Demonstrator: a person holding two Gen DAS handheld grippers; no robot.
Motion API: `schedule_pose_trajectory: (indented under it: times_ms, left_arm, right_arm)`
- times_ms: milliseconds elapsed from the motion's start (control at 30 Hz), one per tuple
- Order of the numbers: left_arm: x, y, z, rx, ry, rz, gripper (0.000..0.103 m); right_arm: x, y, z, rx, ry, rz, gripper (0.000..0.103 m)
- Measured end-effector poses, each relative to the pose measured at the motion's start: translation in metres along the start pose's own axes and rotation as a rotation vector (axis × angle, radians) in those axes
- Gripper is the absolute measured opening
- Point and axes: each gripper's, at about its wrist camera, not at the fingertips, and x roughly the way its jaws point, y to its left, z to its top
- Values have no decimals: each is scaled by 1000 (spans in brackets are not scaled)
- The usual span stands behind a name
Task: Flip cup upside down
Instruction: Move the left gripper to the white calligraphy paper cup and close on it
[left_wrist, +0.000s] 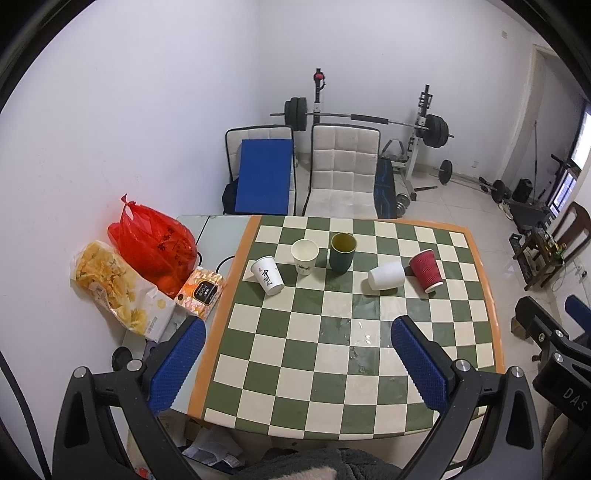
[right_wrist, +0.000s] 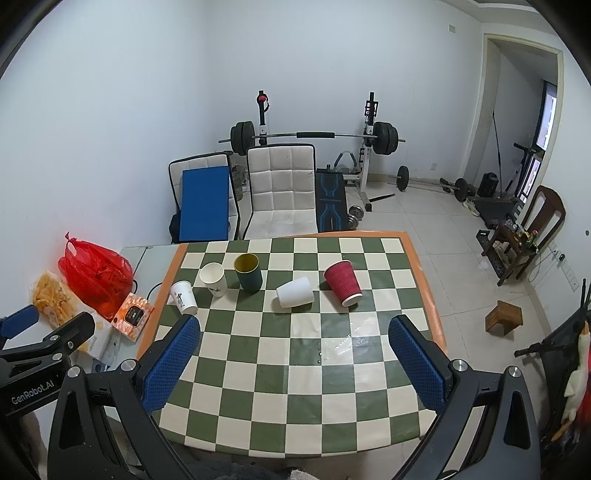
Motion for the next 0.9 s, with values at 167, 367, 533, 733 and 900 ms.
schedule_pose_trajectory:
  times_ms: [167, 367, 533, 733, 900]
  left_arm:
    - [37, 15, 16, -70, 40, 79, 103]
    - [120, 60, 16, -164, 157, 172, 103]
    - [208, 90, 19, -181, 317, 193, 103]
    - [306, 120, 24, -179, 486, 138, 103]
    - [374, 132, 33, -163, 571, 104, 103]
  right_arm:
    - [45, 0, 8, 37, 44, 48, 103]
    - [139, 20, 7, 17, 134, 84, 103]
    - [239, 59, -4, -7, 245, 97, 103]
    - [347, 107, -16, -1, 374, 75, 103]
    - [416, 132, -27, 4, 465, 33, 103]
